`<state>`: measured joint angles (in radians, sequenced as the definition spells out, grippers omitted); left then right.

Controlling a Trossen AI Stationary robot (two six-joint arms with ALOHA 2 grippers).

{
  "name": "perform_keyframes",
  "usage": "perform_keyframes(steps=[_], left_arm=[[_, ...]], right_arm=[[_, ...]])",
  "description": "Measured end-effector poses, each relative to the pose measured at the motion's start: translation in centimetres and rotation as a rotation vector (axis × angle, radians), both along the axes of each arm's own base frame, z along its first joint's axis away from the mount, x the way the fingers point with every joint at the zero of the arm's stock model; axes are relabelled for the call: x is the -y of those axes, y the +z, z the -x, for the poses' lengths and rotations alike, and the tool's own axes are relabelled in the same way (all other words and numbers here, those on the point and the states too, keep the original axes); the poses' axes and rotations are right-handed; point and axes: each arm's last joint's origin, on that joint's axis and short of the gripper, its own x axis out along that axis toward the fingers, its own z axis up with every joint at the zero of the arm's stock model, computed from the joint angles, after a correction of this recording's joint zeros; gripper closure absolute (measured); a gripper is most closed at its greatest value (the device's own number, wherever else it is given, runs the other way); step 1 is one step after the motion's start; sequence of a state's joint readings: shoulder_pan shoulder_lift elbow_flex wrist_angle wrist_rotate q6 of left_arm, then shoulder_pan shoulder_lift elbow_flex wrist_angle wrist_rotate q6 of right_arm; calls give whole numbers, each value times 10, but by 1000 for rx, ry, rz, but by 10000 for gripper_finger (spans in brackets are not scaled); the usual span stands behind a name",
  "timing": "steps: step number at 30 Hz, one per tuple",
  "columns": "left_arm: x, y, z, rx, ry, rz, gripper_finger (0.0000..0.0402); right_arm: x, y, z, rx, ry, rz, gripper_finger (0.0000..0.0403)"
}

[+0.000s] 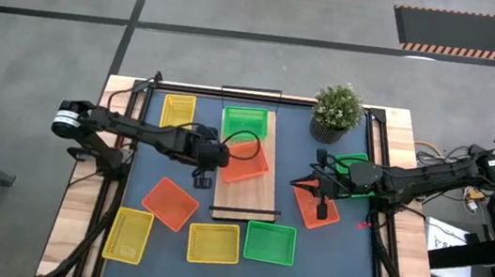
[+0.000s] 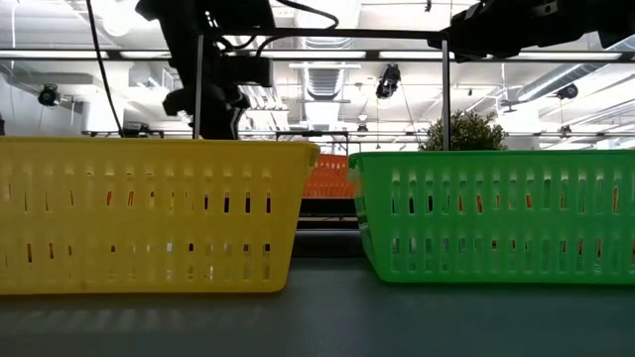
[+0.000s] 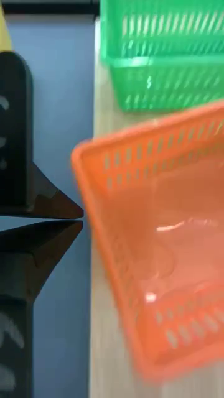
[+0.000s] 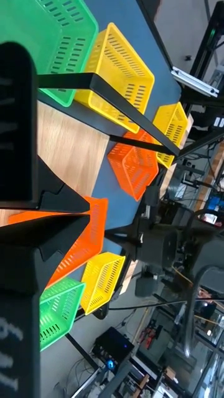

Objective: Stack baskets on shelf by color
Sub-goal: Put the top left orange bin on the shelf

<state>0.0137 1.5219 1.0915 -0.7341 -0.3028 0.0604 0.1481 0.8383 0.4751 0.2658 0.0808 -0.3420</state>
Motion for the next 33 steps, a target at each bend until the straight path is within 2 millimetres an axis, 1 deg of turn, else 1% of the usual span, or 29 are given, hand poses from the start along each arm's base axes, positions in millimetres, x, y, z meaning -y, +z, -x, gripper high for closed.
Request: perform_keyframes(steps=[3,6,8,10,11,14,15,17,20,25,28,33], left_arm=[[-7,1,-1,13,55,-86,402],[-13,4,5,3,138,-199,402],[-14,9,8,12,143,-207,401],[-12,13,10,28,127,-168,402],[-10,15,11,38,105,-119,401],[-2,21,13,88,-15,124,401],[-1,22,12,116,-50,171,401],[1,23,9,160,-82,189,401],[1,18,9,176,-101,184,401],[2,0,15,103,-116,200,401],[1,-3,13,140,-109,190,401],[-5,-8,16,134,-24,31,401]], right_arm=[[0,0,0,0,-1,-1,394],[0,0,0,-1,-2,-7,394],[0,0,0,-1,-2,-8,394],[0,0,0,-5,-2,-8,394],[0,-1,0,-7,-3,-10,394],[0,-3,0,-29,-5,-16,394],[0,-3,1,-37,-7,-22,394],[0,-4,1,-44,-13,-25,394],[1,-5,1,-49,-35,-31,394],[1,-5,1,-56,-40,-40,394],[1,-5,1,-57,-42,-46,394],[1,-5,1,-56,-41,-46,394]])
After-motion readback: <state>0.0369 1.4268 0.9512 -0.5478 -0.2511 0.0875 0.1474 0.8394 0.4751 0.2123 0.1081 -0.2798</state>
